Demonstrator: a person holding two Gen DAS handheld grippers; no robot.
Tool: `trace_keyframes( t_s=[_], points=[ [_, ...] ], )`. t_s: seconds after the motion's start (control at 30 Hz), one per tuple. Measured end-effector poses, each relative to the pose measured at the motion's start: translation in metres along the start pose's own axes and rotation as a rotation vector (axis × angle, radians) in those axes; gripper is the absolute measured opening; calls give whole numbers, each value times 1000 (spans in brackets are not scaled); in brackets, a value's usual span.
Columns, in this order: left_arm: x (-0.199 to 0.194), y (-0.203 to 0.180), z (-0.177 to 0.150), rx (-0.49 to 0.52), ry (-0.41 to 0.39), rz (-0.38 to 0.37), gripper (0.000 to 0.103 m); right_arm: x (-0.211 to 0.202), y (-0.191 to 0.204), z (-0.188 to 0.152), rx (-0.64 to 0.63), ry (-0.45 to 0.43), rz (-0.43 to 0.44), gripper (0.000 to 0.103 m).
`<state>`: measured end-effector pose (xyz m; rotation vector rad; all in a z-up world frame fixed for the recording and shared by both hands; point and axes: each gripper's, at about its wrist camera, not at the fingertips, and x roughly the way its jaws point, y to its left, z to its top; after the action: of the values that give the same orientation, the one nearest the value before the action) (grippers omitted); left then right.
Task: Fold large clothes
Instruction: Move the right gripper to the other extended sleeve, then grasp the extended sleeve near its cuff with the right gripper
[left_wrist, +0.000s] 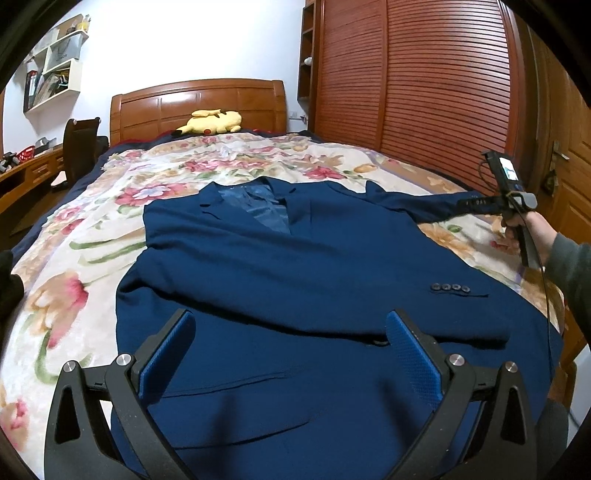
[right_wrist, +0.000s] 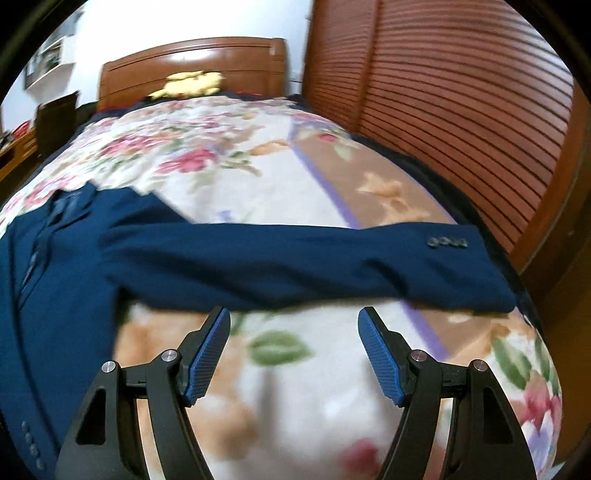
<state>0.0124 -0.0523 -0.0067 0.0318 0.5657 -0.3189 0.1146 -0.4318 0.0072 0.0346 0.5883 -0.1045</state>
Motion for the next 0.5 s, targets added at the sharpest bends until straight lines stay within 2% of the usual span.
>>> trace_keyframes(
  t_s=[0.27,0.33,0.5],
  points=[
    [10,-3,0,3,25,-6,103,32,-39,17,193,53,-21,74],
    [12,-5,0,6,31,-8,103,44,-46,20,247,66,2,74],
    [16,-6,1,8,43,-12,103,60,-51,25,266,88,-20,74]
  ],
)
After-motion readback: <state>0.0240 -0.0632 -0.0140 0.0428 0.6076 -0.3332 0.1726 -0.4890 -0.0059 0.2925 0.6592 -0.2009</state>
